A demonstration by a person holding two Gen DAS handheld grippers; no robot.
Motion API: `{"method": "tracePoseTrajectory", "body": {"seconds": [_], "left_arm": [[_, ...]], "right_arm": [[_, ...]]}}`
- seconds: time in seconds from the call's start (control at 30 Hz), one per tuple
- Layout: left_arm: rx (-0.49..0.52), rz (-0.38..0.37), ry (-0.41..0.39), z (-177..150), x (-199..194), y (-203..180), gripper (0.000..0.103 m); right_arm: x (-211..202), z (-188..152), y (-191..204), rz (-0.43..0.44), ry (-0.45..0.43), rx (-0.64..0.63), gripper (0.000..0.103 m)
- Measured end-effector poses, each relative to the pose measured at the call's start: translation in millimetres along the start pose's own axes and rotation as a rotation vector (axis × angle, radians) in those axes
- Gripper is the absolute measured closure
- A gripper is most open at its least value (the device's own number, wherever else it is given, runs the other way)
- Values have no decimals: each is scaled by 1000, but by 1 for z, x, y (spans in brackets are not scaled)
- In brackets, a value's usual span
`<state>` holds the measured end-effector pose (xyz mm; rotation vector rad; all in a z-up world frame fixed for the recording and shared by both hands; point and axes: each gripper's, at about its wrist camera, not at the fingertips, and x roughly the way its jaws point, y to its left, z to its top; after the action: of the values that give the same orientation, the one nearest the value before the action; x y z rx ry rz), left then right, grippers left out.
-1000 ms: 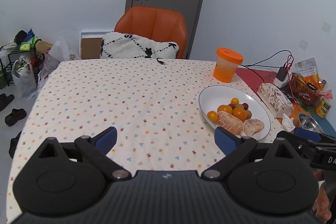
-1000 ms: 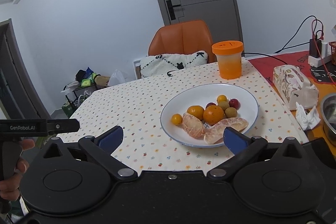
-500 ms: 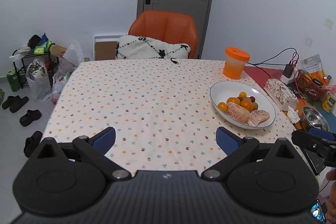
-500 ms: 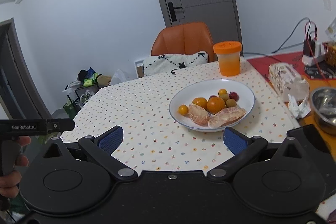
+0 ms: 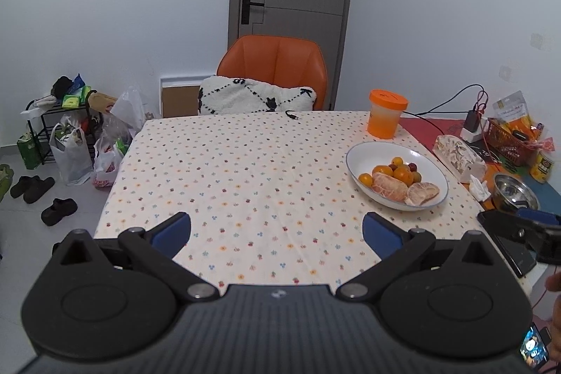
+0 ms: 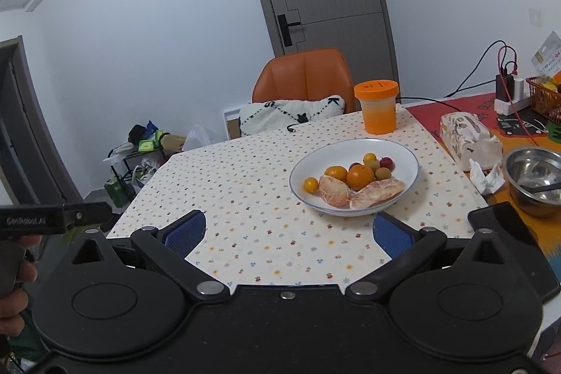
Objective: Organize fruits
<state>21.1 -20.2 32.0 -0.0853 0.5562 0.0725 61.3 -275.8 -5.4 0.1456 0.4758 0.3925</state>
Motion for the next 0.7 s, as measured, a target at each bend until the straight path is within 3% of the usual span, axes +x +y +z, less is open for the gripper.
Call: {"method": "tracePoseTrajectory", "body": {"seconds": [0.7], "left_arm": [[-11, 20, 4, -8, -3, 13, 0]], "right_arm": [[-2, -5, 14, 19, 12, -45, 0]]}}
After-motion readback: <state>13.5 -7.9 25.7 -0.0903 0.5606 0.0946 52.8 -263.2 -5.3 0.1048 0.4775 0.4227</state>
